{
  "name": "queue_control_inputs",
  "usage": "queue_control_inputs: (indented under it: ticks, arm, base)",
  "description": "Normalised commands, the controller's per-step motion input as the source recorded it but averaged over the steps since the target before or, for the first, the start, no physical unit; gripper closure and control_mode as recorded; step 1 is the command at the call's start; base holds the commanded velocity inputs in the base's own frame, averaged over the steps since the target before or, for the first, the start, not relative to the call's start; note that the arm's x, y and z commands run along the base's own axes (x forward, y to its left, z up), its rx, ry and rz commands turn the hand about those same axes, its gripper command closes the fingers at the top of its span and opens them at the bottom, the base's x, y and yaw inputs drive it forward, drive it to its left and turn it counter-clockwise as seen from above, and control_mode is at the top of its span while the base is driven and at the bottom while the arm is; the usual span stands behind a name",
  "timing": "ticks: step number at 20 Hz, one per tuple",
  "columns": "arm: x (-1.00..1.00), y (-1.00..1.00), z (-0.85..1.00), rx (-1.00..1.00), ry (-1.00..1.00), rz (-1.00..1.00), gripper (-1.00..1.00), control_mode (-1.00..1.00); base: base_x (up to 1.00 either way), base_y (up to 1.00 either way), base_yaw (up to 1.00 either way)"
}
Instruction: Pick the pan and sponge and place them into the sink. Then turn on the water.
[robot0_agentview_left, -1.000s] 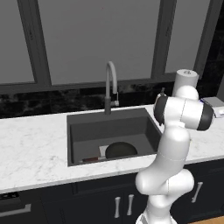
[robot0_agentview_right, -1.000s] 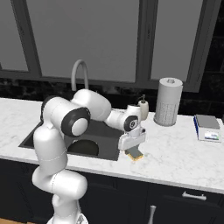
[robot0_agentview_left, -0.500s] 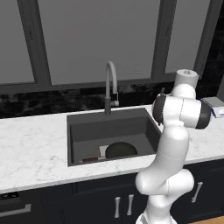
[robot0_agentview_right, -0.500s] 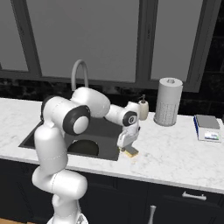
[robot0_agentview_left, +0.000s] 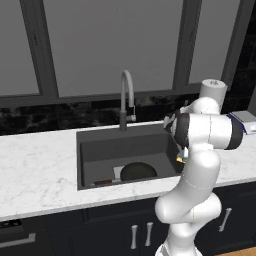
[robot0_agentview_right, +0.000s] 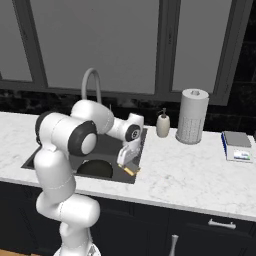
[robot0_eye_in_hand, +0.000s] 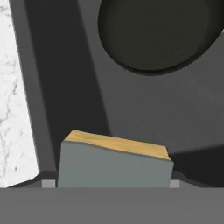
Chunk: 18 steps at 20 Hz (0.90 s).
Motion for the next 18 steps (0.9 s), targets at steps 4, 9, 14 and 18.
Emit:
queue_control_inputs:
  ticks: [4,9,14,18]
  arm:
    - [0.35,0.53,0.00,0.11,-0.06,0.04,1.00,-1.00]
    - [0.47,0.45,-0.01,0.10,-0.07,0.02,1.00,-1.00]
    - [0.47,0.46,-0.27,0.01,-0.05,0.00,1.00,-1.00]
    - [0.35,0.40,-0.50,0.00,-0.03,0.00,1.00,-1.00]
  base:
    - [0.00,0.00,0.00]
    - [0.00,0.00,0.00]
    - [0.00,0.00,0.00]
    - [0.00,0.00,0.00]
